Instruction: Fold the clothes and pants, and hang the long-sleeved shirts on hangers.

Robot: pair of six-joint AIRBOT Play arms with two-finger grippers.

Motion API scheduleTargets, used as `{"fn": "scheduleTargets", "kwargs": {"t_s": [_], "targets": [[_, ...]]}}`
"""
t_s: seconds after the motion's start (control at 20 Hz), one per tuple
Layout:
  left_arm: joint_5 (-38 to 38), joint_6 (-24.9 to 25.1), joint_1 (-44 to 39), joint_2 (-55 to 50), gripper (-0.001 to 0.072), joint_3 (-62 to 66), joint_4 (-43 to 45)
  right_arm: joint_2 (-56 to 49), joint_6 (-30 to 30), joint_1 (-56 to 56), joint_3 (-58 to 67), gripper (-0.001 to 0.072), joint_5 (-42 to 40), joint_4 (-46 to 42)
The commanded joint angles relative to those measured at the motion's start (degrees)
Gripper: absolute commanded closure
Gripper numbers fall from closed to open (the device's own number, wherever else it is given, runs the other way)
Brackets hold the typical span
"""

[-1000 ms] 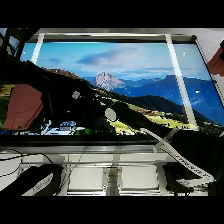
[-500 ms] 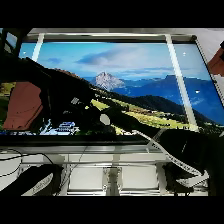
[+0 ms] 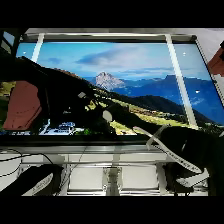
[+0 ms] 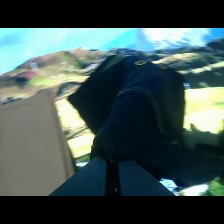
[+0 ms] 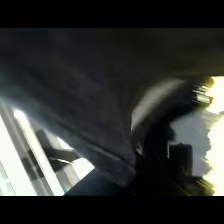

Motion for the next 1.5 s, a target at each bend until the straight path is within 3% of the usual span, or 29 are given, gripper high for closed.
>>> {"fn": "scheduleTargets", "kwargs": {"t_s": [0.0, 0.1, 0.3, 0.45, 0.6, 0.9, 1.2, 1.35, 1.45], "targets": [[0.02, -1.6, 0.04, 1.38, 0.0674, 0.09, 4.68, 8.72, 1.73, -6.14, 0.11, 0.0703, 9.73, -6.34], [0.0, -1.62, 0.04, 2.58, 0.0674, 0.13, 3.67, 17.03, -1.25, -10.25, 0.79, 0.0703, 17.68, -9.79], [0.02, -2.91, 0.02, 5.16, 0.0674, 0.46, -4.79, 29.62, -4.83, -17.22, 8.35, 0.0703, 43.63, -16.02], [-0.04, -6.23, 0.04, 6.67, 0.0673, 3.3, -13.73, 35.15, -8.26, -19.34, 17.62, 0.0704, 58.97, -16.02], [-0.39, -11.61, 0.04, 7.04, 0.0673, 8.61, -22.6, 36.74, -7.34, -19.32, 27.91, 0.0704, 72.94, -13.9], [-2.45, -24.72, 0.04, 6.64, 0.0673, 12.13, -27.96, 37.09, -3.93, -19.32, 40.72, 0.0706, 73.24, -10.54], [-9.18, -24.65, 0.07, 1.51, 0.0672, 12.07, -39.76, 33.68, -1.73, -19.34, 40.46, 0.0707, 73.29, -6.71], [-14.32, -23.61, 0.81, -4.87, 0.0672, 12.07, -39.69, 28.59, -1.81, -21.57, 40.33, 0.0707, 73.31, -7.19], [-13.16, -23.54, 3.34, -9.55, 0.0672, 12.07, -39.69, 24.33, -2.43, -26.03, 40.35, 0.0706, 73.2, -9.27]]}}
